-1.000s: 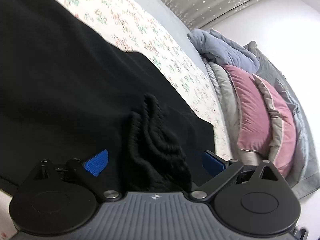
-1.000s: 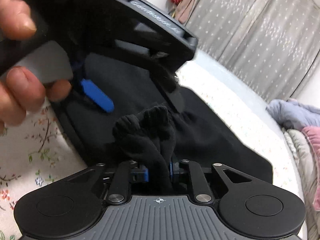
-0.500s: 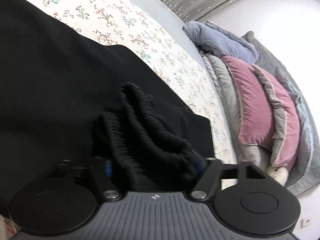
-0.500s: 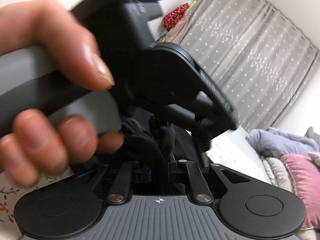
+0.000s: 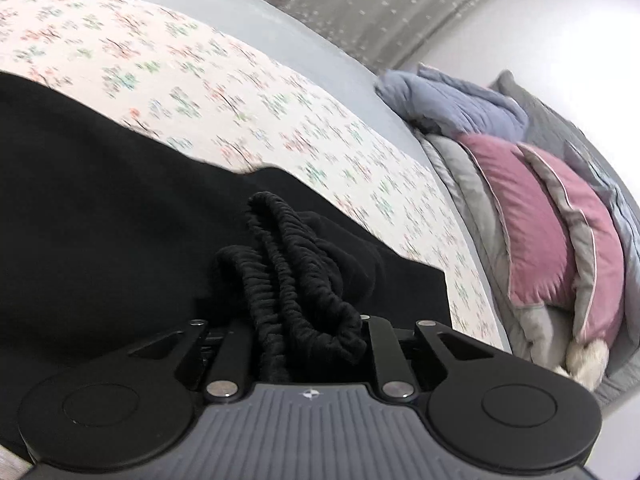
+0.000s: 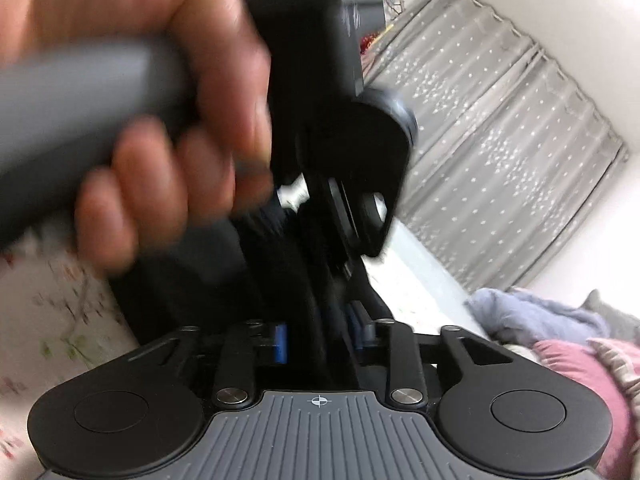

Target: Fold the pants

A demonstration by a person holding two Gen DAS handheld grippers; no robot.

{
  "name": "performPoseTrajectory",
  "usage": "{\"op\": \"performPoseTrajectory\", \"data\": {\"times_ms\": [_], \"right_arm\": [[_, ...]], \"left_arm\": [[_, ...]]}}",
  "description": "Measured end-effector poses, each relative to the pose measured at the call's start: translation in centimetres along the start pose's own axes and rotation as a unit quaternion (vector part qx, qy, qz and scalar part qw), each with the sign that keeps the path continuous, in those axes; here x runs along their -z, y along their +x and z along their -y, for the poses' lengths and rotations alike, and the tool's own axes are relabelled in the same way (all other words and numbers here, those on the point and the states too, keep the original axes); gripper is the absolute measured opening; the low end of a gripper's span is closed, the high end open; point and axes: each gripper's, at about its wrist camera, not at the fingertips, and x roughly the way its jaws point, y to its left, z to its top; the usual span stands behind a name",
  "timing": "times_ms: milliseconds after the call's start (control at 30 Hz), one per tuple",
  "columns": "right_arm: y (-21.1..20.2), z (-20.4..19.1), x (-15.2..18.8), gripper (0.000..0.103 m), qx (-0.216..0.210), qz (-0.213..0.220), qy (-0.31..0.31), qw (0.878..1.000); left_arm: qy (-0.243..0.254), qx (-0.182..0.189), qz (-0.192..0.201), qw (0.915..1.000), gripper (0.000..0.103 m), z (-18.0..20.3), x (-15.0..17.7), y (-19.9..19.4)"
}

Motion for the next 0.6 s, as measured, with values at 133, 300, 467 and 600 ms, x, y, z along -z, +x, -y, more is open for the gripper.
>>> {"op": "performPoseTrajectory", "data": {"times_ms": [133, 300, 467, 600], "right_arm": [[1.2, 0.4, 0.6, 0.028, 0.013, -0.046, 0.003, 0.999], [1.5, 1.1, 0.8, 0.028, 0.012, -0.073, 0.021, 0.997], [-1.0, -1.0, 0.6, 0.025, 0.002, -0.1, 0.038, 0.994], [-2.0, -1.7, 0.3, 0.021, -0.018, -0.105, 0.038, 0.994]], "left_arm": [[-0.001, -0.003, 0.021, 0.9998, 0.028, -0.6, -1.3, -1.6], [0.002, -0.021, 0.05, 0.9985, 0.028, -1.5, -2.6, -3.1], [-0.008, -0.039, 0.066, 0.997, 0.028, -3.6, -3.6, -4.8], [-0.014, -0.054, 0.081, 0.9952, 0.028, -5.8, -4.5, -6.8]]}}
